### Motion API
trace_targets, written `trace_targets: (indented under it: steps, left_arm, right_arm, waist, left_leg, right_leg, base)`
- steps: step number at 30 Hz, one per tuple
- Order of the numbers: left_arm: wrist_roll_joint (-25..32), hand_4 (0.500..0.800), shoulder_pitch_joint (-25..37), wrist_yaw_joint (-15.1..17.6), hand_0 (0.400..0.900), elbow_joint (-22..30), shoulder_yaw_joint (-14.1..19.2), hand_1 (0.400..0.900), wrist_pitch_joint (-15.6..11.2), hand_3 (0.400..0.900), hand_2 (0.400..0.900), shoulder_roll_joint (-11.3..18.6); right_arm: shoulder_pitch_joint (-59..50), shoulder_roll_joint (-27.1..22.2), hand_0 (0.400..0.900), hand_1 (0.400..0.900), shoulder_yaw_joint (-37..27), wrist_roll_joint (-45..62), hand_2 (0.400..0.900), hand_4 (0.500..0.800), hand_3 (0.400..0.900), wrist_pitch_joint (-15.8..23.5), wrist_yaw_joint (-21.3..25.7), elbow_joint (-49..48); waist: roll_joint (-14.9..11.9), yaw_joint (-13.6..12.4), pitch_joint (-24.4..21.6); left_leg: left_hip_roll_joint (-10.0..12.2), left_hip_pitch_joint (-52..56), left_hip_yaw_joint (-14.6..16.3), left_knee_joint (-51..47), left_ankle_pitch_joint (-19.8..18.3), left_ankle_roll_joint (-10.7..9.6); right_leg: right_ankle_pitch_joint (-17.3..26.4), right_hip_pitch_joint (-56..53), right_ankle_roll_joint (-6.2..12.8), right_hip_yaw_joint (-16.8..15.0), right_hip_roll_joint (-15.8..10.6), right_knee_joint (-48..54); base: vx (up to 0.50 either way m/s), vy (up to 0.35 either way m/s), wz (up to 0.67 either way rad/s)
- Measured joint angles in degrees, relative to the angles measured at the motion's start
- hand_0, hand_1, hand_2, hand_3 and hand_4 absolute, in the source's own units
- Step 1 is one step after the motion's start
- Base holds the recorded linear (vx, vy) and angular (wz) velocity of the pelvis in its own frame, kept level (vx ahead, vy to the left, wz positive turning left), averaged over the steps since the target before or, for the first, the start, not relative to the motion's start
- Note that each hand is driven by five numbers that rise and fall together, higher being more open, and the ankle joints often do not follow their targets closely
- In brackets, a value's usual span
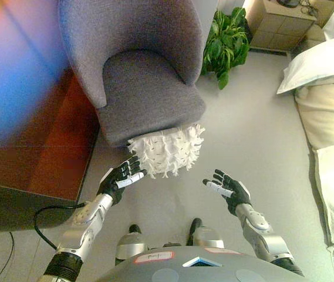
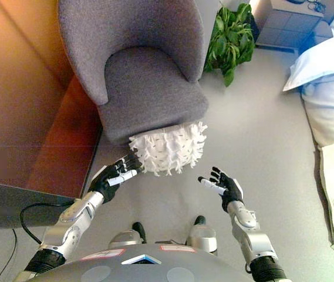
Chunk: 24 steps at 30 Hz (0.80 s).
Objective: Pick up the pillow and put it on the sofa.
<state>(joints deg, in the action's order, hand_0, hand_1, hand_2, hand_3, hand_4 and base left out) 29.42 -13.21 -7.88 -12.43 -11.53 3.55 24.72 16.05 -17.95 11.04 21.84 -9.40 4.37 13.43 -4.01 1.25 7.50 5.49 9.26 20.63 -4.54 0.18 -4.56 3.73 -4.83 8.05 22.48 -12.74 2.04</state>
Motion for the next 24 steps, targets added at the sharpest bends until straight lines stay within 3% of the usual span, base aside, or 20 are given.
trace_targets:
  steps: [13, 17, 19, 24]
  left_arm:
    - [0.19, 0.8, -1.33, 2.51, 0.9, 0.11, 0.01, 0.9, -0.2, 0.9, 0.9, -0.25]
    - [0.55, 0.8, -1.73, 3.58, 0.9, 0.18, 0.16, 0.9, -1.31, 0.9, 0.9, -0.43]
    - [2.12, 0.8, -2.04, 3.72, 0.9, 0.2, 0.92, 0.9, -2.07, 0.9, 0.9, -0.44]
    - [3.02, 0.8, -3.47, 3.28, 0.9, 0.64, 1.59, 0.9, -3.65, 0.9, 0.9, -3.45]
  right_arm:
    - [-0.18, -0.3, 0.9, 0.9, 0.46, -2.1, 0.9, 0.8, 0.9, 0.12, -3.46, -0.23]
    - [-0.64, -1.41, 0.9, 0.9, 0.62, -2.45, 0.9, 0.8, 0.9, 0.39, -4.44, -0.75]
    - [-1.57, -1.63, 0.9, 0.9, 0.69, -2.46, 0.9, 0.8, 0.9, 0.99, -5.23, -0.92]
    - [-1.71, -5.36, 0.9, 0.9, 0.51, -2.53, 0.9, 0.8, 0.9, 1.74, -5.5, -2.21]
  waist:
    - [0.52, -0.17, 0.33]
    - [0.45, -1.64, 0.69]
    - [-0.56, -3.29, 1.34]
    - [0.75, -3.1, 3.47]
  left_leg:
    - [2.04, 0.28, 0.46, 0.85, -0.06, -1.0]
    - [3.94, -1.19, -2.57, 5.53, -0.59, -1.62]
    - [5.03, -5.48, -5.58, 14.94, -0.63, -1.69]
    - [8.12, -13.87, -10.97, 30.93, 0.81, -2.87]
  right_leg:
    - [1.1, -0.39, -0.87, -1.47, 2.52, 3.12]
    - [0.54, 0.65, -2.28, -3.46, 3.15, 3.14]
    - [0.85, 1.83, -3.0, -3.6, 2.8, 3.12]
    - [1.43, 0.63, -6.23, -3.53, 3.95, 3.15]
  base:
    - [-0.01, -0.117, -0.13]
    - [-0.04, -0.136, -0.34]
    - [0.01, -0.123, -0.29]
    - [0.16, 0.001, -0.15]
